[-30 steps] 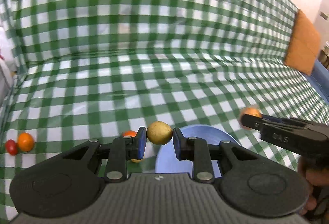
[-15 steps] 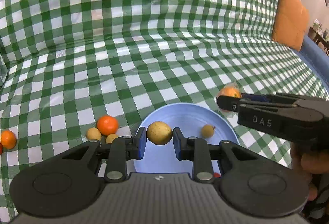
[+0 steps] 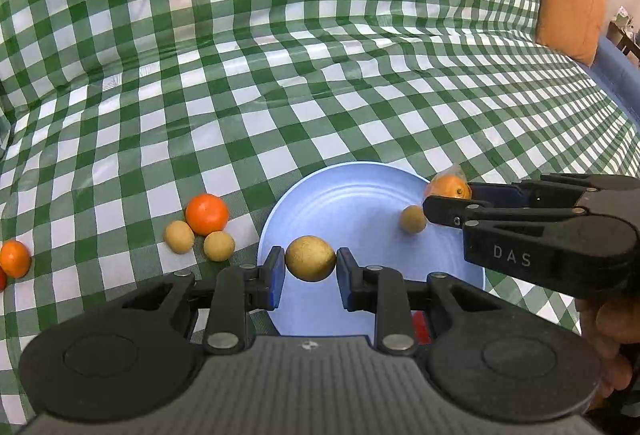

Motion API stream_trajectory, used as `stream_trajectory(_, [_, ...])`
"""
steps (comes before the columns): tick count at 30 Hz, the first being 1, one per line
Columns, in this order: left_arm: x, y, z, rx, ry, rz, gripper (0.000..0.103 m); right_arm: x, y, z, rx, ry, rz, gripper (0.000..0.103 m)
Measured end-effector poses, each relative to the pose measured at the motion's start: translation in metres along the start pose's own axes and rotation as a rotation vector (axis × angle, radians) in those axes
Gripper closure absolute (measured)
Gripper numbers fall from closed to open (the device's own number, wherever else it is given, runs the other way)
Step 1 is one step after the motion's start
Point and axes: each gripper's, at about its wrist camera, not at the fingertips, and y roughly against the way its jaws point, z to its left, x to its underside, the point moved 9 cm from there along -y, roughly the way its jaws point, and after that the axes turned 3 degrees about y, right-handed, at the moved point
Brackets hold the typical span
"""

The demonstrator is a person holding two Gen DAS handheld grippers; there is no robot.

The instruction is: Organize fruits

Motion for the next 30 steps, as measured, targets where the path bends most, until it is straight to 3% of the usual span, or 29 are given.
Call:
stream_trajectory(19, [0.002, -0.007, -0.010, 0.019, -0.024, 0.018, 0.073, 0.004, 0.000, -0.003, 0.000, 0.011, 0.025, 0.065])
stream_trajectory(21, [0.003, -0.008, -0.013, 0.041, -0.023, 0.024, 0.069, 0.003, 0.000, -0.002, -0.004, 0.009, 0.021, 0.064])
stream_trajectory(22, [0.003, -0.007, -0.015, 0.054, -0.025, 0.023, 0.062, 0.002, 0.001, -0.002, -0.007, 0.006, 0.012, 0.064])
stream_trajectory(26, [0.001, -0.002, -0.018, 0.060, -0.038, 0.002, 0.062, -0.007, 0.008, -0.006, 0.010, -0.017, -0.035, 0.058])
stream_trajectory(28, [-0.001, 0.001, -0.015, 0.064, -0.029, -0.007, 0.066, -0.012, 0.010, -0.010, 0.024, -0.042, -0.062, 0.058])
stream_trajectory(30, [-0.004, 0.004, -0.010, 0.066, -0.022, -0.019, 0.080, -0.016, 0.010, -0.014, 0.044, -0.062, -0.084, 0.058])
